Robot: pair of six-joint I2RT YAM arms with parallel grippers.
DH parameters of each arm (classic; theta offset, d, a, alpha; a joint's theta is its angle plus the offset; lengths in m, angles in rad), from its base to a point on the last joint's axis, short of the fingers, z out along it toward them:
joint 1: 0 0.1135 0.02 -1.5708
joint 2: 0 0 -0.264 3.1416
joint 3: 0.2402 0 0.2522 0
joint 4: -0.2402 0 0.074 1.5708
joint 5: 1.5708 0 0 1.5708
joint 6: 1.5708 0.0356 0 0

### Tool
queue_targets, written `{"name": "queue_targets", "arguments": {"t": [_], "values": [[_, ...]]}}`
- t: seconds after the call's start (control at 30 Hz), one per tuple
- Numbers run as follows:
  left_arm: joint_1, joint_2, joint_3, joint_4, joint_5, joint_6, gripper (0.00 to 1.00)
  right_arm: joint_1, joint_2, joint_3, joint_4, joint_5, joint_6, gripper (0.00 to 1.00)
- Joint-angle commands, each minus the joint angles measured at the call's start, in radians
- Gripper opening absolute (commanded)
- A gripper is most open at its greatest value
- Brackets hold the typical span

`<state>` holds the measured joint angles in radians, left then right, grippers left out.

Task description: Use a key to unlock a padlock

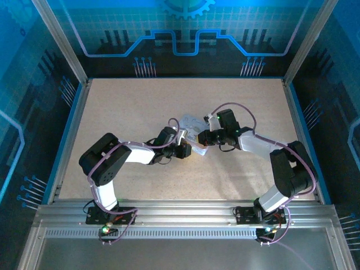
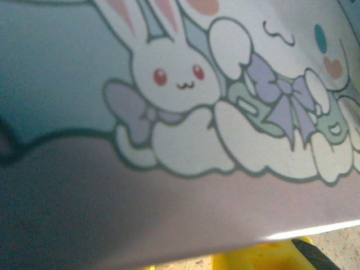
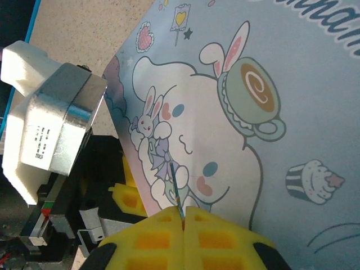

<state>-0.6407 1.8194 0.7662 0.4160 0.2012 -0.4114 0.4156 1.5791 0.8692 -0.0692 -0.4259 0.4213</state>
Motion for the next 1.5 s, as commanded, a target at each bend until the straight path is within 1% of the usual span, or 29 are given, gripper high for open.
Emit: {"name": "queue_targets", "arguments": {"t": [0.0, 0.3, 0.5, 0.7, 0.83, 1.0, 1.13, 1.47], "values": [[-0.014, -0.009, 0.018, -0.022, -0.01, 0.016, 0.26, -0.009, -0.035, -0.027, -0.051, 0.029, 0.005, 0.0], [-0.019, -0.108, 0.012, -0.068, 0.004, -0.073, 0.26, -0.01, -0.208, -0.07, -0.097, 0.061, -0.059, 0.0], [-0.025, -0.161, 0.004, -0.09, 0.019, -0.185, 0.24, -0.001, -0.347, -0.176, -0.1, 0.047, -0.127, 0.0], [-0.029, -0.188, -0.001, -0.095, 0.039, -0.302, 0.21, 0.052, -0.444, -0.275, -0.08, 0.072, -0.19, 0.0], [-0.03, -0.196, 0.007, -0.11, 0.062, -0.349, 0.2, 0.1, -0.455, -0.301, -0.072, 0.115, -0.225, 0.0], [-0.031, -0.213, 0.041, -0.191, 0.073, -0.38, 0.19, 0.133, -0.453, -0.36, 0.02, 0.15, -0.23, 0.0], [-0.031, -0.228, 0.064, -0.228, 0.085, -0.409, 0.18, 0.15, -0.402, -0.356, 0.055, 0.147, -0.246, 0.0], [-0.032, -0.241, 0.068, -0.235, 0.099, -0.489, 0.17, 0.193, -0.317, -0.352, 0.137, 0.182, -0.265, 0.0]]}}
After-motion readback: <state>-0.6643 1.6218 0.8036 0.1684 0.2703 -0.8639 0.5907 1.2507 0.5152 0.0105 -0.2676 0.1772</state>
